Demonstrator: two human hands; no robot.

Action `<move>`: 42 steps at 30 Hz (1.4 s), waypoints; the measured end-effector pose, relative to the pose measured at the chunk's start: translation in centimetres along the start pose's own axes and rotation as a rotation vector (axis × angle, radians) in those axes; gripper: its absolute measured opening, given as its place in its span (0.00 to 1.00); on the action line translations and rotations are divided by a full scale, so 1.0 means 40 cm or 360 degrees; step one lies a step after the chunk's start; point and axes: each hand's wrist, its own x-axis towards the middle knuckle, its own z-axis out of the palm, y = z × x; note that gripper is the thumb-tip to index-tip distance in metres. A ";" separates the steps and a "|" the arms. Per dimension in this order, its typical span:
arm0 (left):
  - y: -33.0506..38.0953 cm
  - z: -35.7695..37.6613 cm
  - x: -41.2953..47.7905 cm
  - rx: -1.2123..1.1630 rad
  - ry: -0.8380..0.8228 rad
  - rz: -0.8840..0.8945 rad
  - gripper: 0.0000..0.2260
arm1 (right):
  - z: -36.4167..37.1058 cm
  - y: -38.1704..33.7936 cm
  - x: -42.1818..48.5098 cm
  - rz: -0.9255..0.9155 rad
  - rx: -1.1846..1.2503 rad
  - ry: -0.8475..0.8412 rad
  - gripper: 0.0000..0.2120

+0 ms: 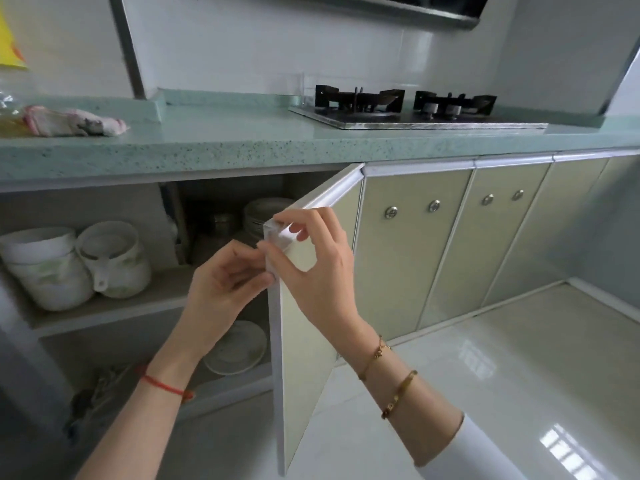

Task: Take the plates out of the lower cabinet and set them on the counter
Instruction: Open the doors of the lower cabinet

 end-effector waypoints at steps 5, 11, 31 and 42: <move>0.020 0.100 0.002 -0.0186 -0.0149 -0.0049 0.21 | -0.110 0.018 -0.023 -0.0006 -0.0008 0.0167 0.09; 0.036 0.261 0.006 -0.0377 -0.0198 -0.0013 0.24 | -0.258 0.054 -0.049 0.0006 -0.0119 0.0247 0.07; 0.040 0.704 0.032 -0.0495 0.0040 -0.0041 0.21 | -0.552 0.217 -0.037 0.0208 -0.0395 0.0521 0.09; 0.026 0.706 0.060 -0.0489 -0.0325 -0.0155 0.24 | -0.575 0.250 -0.013 0.0261 -0.0464 0.0555 0.09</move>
